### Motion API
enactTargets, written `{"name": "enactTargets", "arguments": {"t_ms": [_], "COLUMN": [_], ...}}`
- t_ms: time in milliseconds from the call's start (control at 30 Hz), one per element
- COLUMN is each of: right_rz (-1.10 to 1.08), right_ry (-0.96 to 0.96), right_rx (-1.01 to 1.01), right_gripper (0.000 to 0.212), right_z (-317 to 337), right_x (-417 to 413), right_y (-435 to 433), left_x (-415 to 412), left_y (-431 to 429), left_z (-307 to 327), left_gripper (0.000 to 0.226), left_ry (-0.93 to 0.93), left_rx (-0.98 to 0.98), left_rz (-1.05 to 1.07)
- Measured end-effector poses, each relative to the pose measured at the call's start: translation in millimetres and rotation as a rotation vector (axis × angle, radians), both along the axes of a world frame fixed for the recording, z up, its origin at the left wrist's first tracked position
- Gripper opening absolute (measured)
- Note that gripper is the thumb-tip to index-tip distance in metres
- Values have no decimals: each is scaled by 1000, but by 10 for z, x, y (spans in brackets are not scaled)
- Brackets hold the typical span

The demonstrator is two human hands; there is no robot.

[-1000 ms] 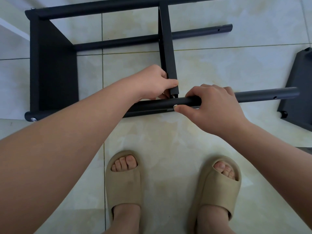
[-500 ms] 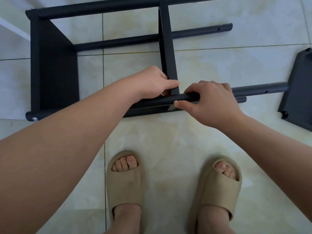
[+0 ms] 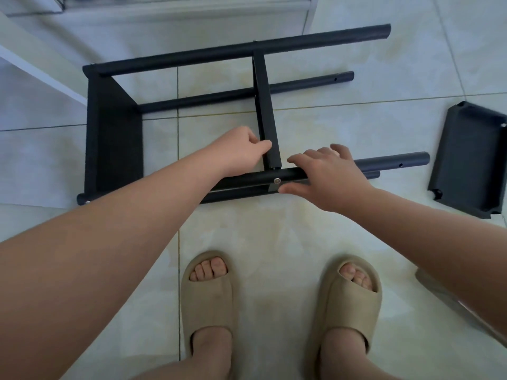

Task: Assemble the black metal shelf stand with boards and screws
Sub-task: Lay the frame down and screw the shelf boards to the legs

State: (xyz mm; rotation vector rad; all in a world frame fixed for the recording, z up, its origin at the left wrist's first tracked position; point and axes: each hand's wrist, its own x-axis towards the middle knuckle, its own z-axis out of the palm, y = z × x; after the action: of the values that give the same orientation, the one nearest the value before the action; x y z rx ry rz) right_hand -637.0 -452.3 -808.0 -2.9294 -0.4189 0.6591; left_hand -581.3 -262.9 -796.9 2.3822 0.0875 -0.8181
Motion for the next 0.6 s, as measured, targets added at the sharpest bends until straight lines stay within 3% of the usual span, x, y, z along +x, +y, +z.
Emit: {"name": "enactTargets", "arguments": {"t_ms": [167, 400, 600], "right_rz": [11, -143, -310], "right_ry": [-71, -127, -82], "right_rx": [27, -81, -172], "right_gripper": [78, 80, 76], "right_z": [342, 750, 878], "right_x": [-331, -895, -1492], "right_y": [-212, -950, -1856], "left_x": [-158, -539, -810], "left_y": [-253, -1016, -1782], "left_z": [445, 952, 1042], "left_gripper": [44, 61, 67], "left_ry": [-137, -320, -293], "left_rx": [111, 252, 326], "left_rz": [-79, -486, -800]}}
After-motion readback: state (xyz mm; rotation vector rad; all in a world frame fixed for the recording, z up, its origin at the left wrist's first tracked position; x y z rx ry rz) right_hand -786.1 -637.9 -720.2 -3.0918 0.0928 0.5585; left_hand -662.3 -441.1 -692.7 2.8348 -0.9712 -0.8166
